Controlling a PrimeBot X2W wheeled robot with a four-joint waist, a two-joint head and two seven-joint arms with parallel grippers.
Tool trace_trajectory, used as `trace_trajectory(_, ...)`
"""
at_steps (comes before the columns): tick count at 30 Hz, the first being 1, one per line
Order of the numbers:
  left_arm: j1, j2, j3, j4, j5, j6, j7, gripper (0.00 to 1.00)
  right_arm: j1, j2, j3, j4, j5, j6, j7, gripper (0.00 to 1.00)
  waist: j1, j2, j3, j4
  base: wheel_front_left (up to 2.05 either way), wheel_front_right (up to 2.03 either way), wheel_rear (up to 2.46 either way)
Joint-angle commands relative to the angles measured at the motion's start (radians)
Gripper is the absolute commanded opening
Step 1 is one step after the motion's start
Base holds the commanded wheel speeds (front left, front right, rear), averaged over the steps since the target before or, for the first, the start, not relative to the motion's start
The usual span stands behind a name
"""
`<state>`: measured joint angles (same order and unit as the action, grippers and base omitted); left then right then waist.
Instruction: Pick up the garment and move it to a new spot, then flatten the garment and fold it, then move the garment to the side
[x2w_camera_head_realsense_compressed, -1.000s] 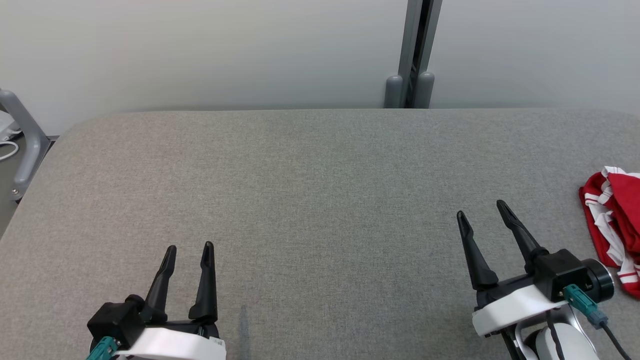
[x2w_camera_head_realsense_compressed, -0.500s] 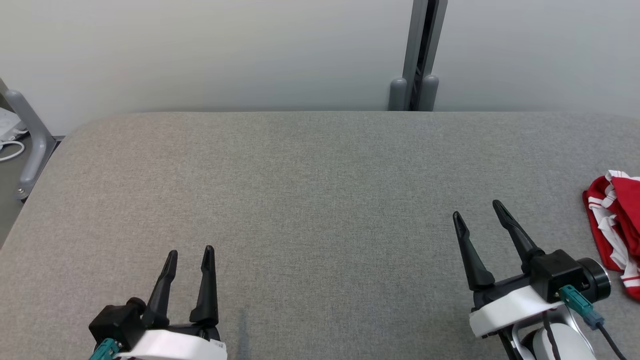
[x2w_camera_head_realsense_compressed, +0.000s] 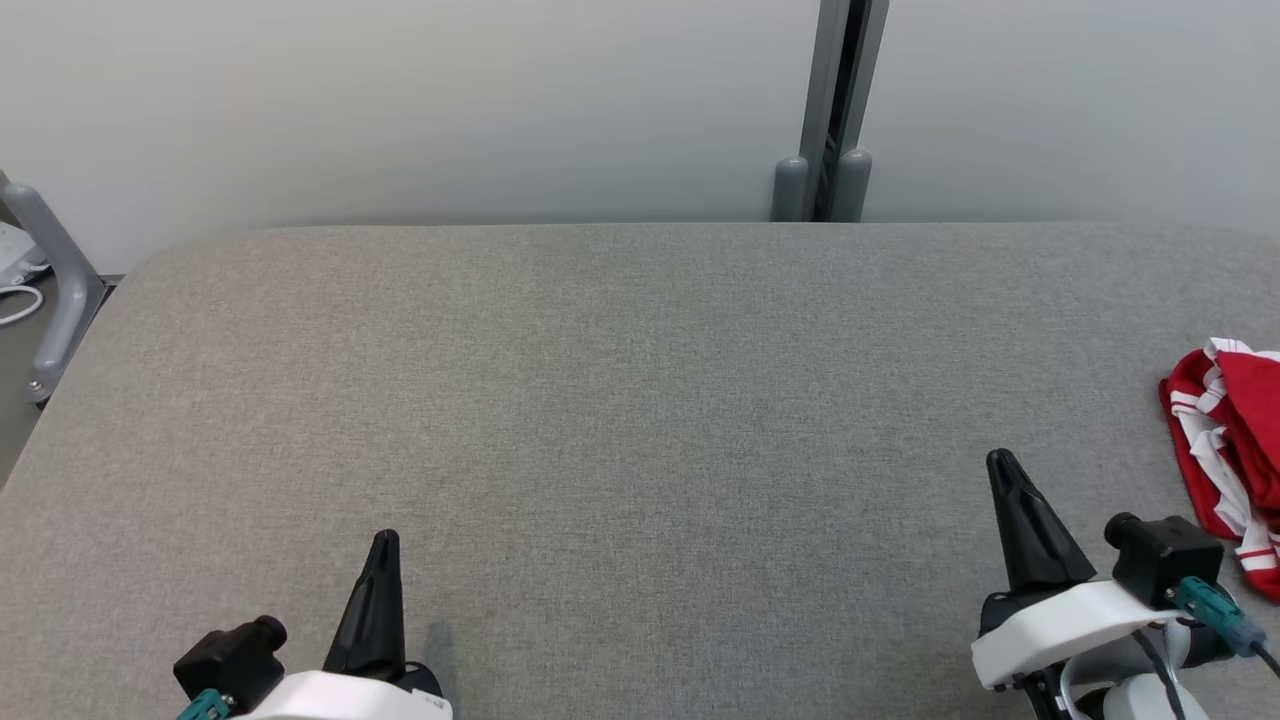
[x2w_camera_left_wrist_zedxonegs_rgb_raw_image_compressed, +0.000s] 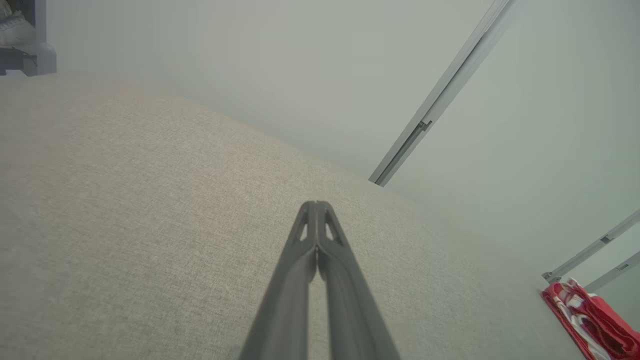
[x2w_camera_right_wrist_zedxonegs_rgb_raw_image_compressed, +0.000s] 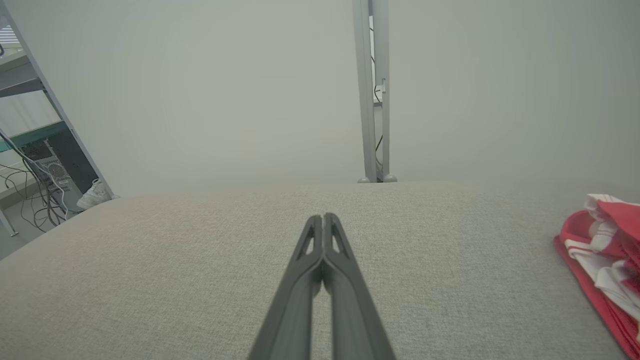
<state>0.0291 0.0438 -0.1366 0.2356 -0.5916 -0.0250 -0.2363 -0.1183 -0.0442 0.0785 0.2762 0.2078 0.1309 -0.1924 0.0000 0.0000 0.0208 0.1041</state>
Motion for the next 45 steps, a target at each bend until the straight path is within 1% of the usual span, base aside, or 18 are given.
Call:
trace_trajectory(1,-0.039,0.003,0.001,-0.008,-0.037,-0.006,0.007,0.00,-0.024,-0.005,-0.020,-0.015,0.047,0.000,0.014,0.00,0.0000,0.0000,0.000,-0.001,0.00,0.00,0.00)
trace_trajectory(13,-0.091,0.003,-0.007,0.030,-0.212,-0.025,0.034,0.00,-0.024,-0.006,-0.098,-0.015,0.266,0.000,0.092,0.00,0.0000,0.0000,-0.002,-0.012,0.00,0.00,0.00)
trace_trajectory(25,-0.134,0.004,-0.014,0.055,-0.364,-0.040,0.059,0.00,-0.025,-0.006,-0.166,-0.013,0.456,0.000,0.159,0.00,0.0000,0.0000,-0.004,-0.023,0.00,0.00,0.00)
trace_trajectory(39,-0.176,0.005,-0.019,0.079,-0.519,-0.055,0.084,0.00,-0.026,-0.007,-0.236,-0.011,0.649,0.000,0.229,0.00,0.0000,0.0000,-0.006,-0.035,0.00,0.00,0.00)
trace_trajectory(45,-0.188,0.006,-0.021,0.087,-0.569,-0.059,0.093,0.00,-0.027,-0.007,-0.259,-0.010,0.712,0.000,0.251,0.00,0.0000,0.0000,-0.007,-0.040,0.00,0.00,0.00)
